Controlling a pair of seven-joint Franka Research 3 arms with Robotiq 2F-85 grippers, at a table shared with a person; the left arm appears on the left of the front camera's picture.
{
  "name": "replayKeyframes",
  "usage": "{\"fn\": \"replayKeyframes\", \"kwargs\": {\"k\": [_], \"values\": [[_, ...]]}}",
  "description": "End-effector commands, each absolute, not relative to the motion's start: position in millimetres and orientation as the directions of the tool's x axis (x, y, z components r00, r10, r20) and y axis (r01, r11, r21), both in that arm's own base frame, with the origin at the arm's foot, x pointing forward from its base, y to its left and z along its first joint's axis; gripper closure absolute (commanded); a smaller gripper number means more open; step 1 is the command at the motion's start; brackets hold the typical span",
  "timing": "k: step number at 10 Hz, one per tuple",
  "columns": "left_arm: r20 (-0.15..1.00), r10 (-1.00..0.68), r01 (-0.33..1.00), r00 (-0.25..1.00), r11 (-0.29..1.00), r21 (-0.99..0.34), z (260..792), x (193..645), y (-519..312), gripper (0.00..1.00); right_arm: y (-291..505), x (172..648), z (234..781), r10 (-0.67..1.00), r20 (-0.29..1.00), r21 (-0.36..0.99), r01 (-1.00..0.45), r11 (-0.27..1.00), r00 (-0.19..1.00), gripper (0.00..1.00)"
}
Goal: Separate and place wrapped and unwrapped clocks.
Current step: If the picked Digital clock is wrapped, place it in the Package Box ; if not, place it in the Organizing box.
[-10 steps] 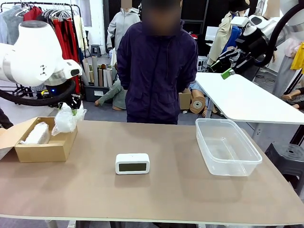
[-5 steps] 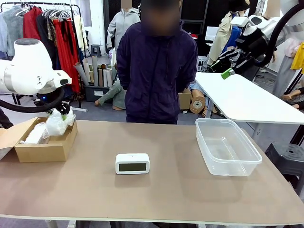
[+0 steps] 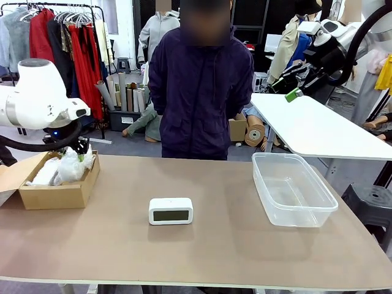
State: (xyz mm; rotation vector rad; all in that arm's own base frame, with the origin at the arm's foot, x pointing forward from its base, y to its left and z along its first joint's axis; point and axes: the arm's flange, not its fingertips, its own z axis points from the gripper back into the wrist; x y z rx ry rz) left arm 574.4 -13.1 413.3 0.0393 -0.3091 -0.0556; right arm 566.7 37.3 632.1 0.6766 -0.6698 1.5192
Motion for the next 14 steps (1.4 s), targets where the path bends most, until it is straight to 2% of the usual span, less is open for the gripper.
{"fn": "replayKeyframes", "kwargs": {"k": [1, 3, 8, 9, 13, 14], "values": [[0.305, -0.036, 0.027, 0.952, 0.999, 0.035, 401, 570, -10, 1.0, 40, 567, 635, 0.671, 0.741, -0.011, -1.0, -0.028, -0.027, 0.0], [0.289, -0.032, 0.022, 0.957, 0.999, 0.036, 390, 565, -12, 1.0, 40, 567, 635, 0.671, 0.741, -0.011, -1.0, -0.028, -0.027, 0.0], [0.276, -0.011, 0.002, 0.961, 1.0, 0.031, 390, 564, -13, 0.05, 40, 567, 635, 0.671, 0.741, -0.011, -1.0, -0.028, -0.027, 0.0], [0.274, -0.009, 0.001, 0.962, 1.0, 0.029, 391, 563, -13, 0.0, 40, 567, 635, 0.671, 0.741, -0.011, -1.0, -0.028, -0.027, 0.0], [0.261, -0.024, 0.026, 0.965, 1.0, -0.002, 403, 564, -16, 0.0, 40, 567, 635, 0.671, 0.741, -0.011, -1.0, -0.028, -0.027, 0.0], [0.254, 0.003, -0.002, 0.967, 1.0, -0.004, 407, 560, -21, 0.0, 40, 567, 635, 0.671, 0.741, -0.011, -1.0, -0.028, -0.027, 0.0]]}}
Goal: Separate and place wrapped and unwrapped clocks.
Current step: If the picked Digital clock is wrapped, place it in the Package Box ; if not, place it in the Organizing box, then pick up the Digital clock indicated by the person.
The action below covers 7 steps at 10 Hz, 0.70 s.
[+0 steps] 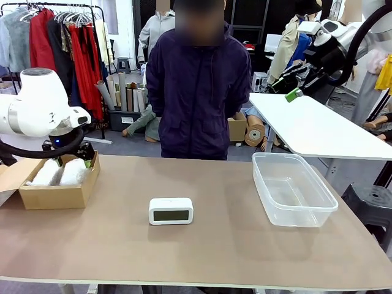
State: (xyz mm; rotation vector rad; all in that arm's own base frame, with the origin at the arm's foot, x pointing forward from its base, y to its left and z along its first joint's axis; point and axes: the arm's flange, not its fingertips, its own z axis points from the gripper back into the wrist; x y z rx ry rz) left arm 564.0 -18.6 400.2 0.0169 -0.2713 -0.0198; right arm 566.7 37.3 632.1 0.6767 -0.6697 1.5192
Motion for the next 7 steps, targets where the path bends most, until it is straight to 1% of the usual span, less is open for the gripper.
{"fn": "replayKeyframes", "kwargs": {"k": [1, 7], "values": [[0.275, -0.027, 0.02, 0.961, 0.999, 0.026, 397.0, 565.5, -16.4, 0.0, 40.3, 567.2, 634.7, 0.671, 0.741, -0.011, -1.0, -0.028, -0.027, 0.0], [0.275, -0.027, 0.02, 0.961, 0.999, 0.026, 397.0, 565.5, -16.4, 0.0, 40.3, 567.2, 634.7, 0.671, 0.741, -0.011, -1.0, -0.028, -0.027, 0.0]]}}
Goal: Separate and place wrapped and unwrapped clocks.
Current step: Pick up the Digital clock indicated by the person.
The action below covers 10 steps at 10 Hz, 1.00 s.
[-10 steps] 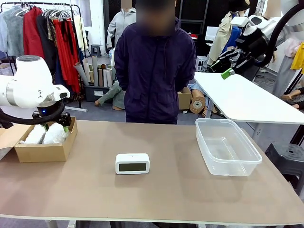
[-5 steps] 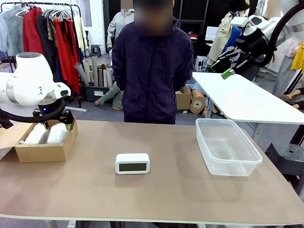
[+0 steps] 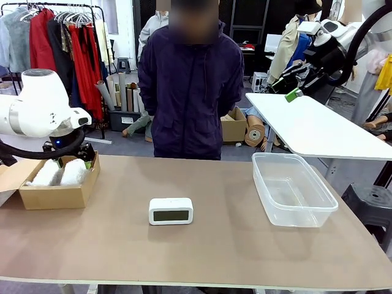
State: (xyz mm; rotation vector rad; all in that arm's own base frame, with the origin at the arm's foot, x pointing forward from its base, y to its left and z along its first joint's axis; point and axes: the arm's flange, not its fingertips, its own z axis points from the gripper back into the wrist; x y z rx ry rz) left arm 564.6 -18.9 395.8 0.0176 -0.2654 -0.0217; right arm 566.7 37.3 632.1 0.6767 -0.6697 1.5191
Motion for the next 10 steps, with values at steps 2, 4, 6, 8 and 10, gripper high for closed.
{"fn": "replayKeyframes", "kwargs": {"k": [2, 4, 6, 8, 10], "values": [[0.262, -0.024, 0.019, 0.965, 1.0, 0.02, 396, 565, -19, 0.0, 40, 567, 635, 0.671, 0.741, -0.011, -1.0, -0.028, -0.027, 0.0], [0.181, -0.241, 0.271, 0.954, 0.947, -0.17, 416, 563, -28, 0.0, 40, 567, 635, 0.671, 0.741, -0.011, -1.0, -0.028, -0.027, 0.0], [0.175, -0.36, 0.398, 0.916, 0.868, -0.298, 431, 566, -30, 0.0, 40, 567, 635, 0.671, 0.741, -0.011, -1.0, -0.028, -0.027, 0.0], [0.272, -0.492, 0.562, 0.827, 0.718, -0.411, 446, 561, -43, 0.0, 40, 567, 635, 0.671, 0.741, -0.011, -1.0, -0.028, -0.027, 0.0], [0.465, -0.597, 0.756, 0.653, 0.542, -0.367, 470, 554, -56, 0.0, 40, 567, 635, 0.671, 0.741, -0.011, -1.0, -0.028, -0.027, 0.0]]}}
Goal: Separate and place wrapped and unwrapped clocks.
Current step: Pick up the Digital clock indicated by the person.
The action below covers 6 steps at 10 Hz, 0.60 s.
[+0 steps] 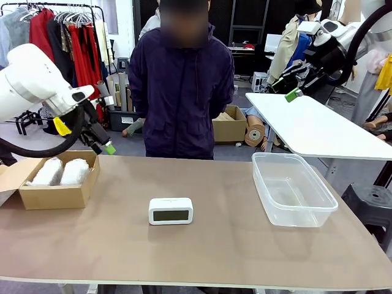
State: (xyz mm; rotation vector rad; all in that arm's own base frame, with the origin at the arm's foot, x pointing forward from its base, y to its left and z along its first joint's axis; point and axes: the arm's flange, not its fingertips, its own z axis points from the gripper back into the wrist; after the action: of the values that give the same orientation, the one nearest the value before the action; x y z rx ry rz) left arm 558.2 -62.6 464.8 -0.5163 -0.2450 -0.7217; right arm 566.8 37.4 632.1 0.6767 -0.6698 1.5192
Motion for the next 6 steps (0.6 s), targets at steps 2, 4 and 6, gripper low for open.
{"fn": "replayKeyframes", "kwargs": {"k": [2, 4, 6], "values": [[0.656, -0.586, 0.871, 0.477, 0.415, -0.263, 494, 552, -60, 0.0, 40, 567, 635, 0.671, 0.741, -0.011, -1.0, -0.028, -0.027, 0.0], [0.796, -0.549, 0.964, 0.255, 0.214, -0.161, 522, 545, -64, 0.0, 40, 567, 635, 0.671, 0.741, -0.011, -1.0, -0.028, -0.027, 0.0], [0.867, -0.49, 0.996, 0.091, 0.054, -0.074, 546, 550, -59, 0.0, 40, 567, 635, 0.671, 0.741, -0.011, -1.0, -0.028, -0.027, 0.0]]}}
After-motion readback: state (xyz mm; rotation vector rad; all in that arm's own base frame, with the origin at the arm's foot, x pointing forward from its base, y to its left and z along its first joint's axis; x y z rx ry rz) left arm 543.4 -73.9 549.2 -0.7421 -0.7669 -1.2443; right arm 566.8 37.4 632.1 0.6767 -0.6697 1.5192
